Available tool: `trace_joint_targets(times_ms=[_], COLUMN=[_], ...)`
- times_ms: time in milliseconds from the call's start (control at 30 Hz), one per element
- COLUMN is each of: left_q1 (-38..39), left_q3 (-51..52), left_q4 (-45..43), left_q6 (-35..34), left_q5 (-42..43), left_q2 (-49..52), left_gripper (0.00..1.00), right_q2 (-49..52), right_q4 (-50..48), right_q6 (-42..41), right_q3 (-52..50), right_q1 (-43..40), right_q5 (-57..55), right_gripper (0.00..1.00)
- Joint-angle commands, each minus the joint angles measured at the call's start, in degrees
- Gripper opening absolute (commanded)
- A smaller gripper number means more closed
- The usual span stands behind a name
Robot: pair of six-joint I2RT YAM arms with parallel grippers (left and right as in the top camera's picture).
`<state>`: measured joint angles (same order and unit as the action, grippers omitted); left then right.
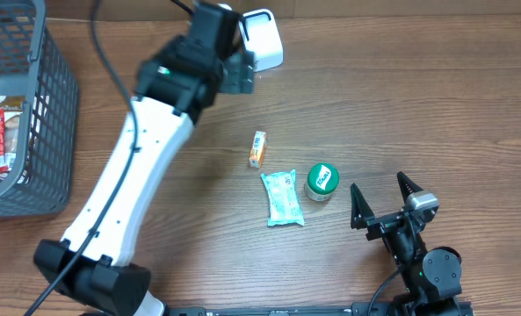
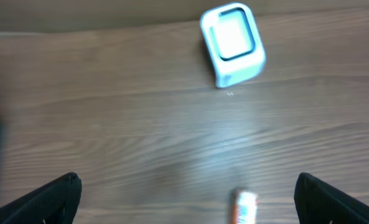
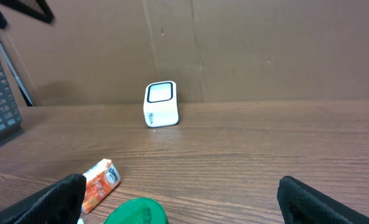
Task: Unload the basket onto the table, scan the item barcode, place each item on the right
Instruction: 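Release the pack and move the left gripper into the grey basket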
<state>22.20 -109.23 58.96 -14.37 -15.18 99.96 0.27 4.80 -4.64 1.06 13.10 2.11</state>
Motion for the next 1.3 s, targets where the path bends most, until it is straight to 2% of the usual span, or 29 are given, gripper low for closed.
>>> trace_joint_targets(times_ms=[0, 200, 367, 600, 933, 1267], left_q1=[-2.7, -10.4, -18.1, -29.0, -43.6, -48.8], left_q3=[-6.5, -17.4, -22.3, -22.5, -22.5, -22.4], left_q4=[4.3, 13.4, 16.7, 16.8, 11.8, 11.7], left_q6=[3.7, 3.7, 7.4, 8.0, 10.8, 12.8], left_q5=[-1.8, -1.7, -1.8, -1.8, -1.7, -1.7], left_q2=[-0.9, -0.9, -0.9, -0.9, 0.0, 5.3], left_gripper=[1.0, 1.0, 1.0, 1.0, 1.0, 1.0], right_q2=[-0.1, -0.1, -0.1, -0.1, -0.1, -0.1], right_q4=[-0.1, -0.1, -0.1, -0.1, -0.1, -0.1], right_q6=[0.2, 0.2, 0.2, 0.2, 0.2, 0.2], right_q3=[-0.6, -0.6, -0.6, -0.6, -0.6, -0.6], right_q1=[-0.3, -0.3, -0.3, -0.3, -0.3, -0.3], right_q5=[-0.3, -0.3, -0.3, -0.3, -0.3, -0.3], right_gripper=[1.0, 1.0, 1.0, 1.0, 1.0, 1.0])
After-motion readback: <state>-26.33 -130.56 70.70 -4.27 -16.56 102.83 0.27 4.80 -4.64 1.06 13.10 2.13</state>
